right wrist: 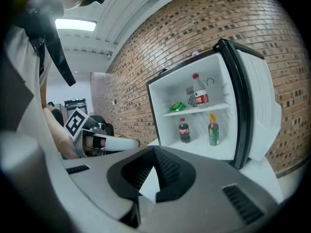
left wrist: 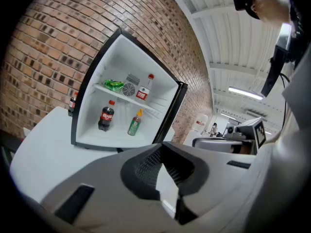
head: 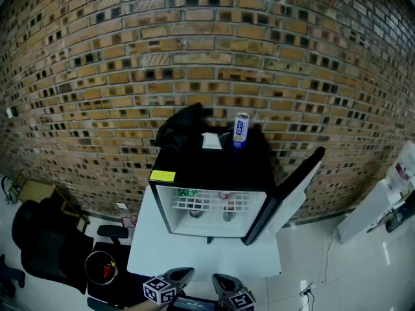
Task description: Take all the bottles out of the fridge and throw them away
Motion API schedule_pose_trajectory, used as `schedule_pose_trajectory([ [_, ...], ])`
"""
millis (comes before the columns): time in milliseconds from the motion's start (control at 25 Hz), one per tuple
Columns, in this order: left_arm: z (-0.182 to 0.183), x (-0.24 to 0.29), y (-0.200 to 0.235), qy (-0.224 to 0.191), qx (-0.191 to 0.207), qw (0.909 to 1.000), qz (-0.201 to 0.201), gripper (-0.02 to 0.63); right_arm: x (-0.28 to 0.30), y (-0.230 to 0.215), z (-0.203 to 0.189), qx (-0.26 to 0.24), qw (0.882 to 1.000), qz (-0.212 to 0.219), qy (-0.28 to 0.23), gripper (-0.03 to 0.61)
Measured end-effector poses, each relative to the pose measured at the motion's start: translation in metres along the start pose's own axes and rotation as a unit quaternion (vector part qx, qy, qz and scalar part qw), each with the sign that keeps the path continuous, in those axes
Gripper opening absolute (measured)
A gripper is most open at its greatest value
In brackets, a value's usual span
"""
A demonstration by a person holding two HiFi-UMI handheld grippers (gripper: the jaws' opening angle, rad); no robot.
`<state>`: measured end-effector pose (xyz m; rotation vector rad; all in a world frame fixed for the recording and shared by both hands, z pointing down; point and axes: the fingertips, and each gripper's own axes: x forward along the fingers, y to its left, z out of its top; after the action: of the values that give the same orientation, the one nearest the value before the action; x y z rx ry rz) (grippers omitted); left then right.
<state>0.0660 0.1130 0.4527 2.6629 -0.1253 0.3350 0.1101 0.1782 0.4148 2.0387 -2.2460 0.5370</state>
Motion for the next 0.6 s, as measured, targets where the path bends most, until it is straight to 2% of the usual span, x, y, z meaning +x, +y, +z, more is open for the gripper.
schedule_pose_trajectory([
  [200, 0.038, 0.013, 0.034, -0.004, 0.005, 0.9997, -0.022, 0.011, 0.036, -0.011, 0.031, 0.003, 1.000, -0.028, -0.015, 0.000],
  [360, 0.058, 0.021, 0.056, 0.000, 0.012, 0.9990, -0.043, 0.011, 0.054, -0.025, 0.034, 0.002, 0.998, -0.065, -0.024, 0.000],
  [600, 0.064, 0.020, 0.085, 0.014, 0.009, 0.9978, -0.065, 0.011, 0.071, -0.040, 0.038, 0.007, 0.992, -0.118, -0.032, 0.000],
])
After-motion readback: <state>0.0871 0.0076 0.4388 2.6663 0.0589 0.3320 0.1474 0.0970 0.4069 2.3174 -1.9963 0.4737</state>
